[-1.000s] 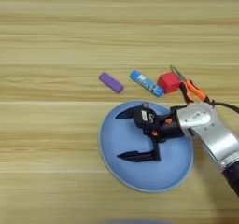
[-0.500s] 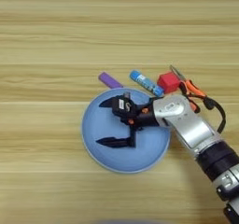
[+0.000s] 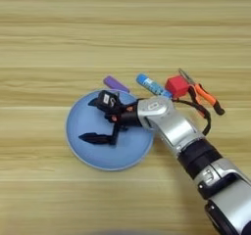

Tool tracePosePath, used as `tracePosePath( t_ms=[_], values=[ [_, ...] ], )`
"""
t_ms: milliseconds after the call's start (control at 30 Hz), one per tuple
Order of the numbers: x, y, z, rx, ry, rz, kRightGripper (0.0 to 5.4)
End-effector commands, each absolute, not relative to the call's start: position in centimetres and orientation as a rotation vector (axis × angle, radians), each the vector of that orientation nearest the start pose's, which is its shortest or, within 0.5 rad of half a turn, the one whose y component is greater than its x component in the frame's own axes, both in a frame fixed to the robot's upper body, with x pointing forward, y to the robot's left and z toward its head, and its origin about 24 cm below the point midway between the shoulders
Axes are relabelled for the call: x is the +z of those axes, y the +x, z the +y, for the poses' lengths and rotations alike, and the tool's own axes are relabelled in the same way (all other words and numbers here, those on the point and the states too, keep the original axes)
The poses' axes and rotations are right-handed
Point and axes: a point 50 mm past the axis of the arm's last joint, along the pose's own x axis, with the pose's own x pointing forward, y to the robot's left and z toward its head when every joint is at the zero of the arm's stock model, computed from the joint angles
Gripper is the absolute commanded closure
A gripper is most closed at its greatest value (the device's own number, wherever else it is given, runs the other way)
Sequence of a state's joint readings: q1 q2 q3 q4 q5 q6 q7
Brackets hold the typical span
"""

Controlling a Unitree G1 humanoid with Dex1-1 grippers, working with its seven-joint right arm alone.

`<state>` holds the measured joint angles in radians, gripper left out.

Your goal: Move the objects on the table

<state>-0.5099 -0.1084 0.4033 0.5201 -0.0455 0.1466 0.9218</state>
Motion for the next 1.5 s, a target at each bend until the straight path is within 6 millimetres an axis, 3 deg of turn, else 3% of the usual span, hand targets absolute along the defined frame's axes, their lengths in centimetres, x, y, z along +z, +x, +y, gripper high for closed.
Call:
tracePosePath(
  t_ms=[33, 767, 1500],
  values=[
    [6.1, 31.0, -2.1, 1.269, -0.284, 0.229, 0.03],
    [7.2, 32.0, 2.1, 1.214, -0.147, 0.178, 0.03],
    [7.5, 32.1, 3.9, 1.222, -0.088, 0.134, 0.03]
  ],
)
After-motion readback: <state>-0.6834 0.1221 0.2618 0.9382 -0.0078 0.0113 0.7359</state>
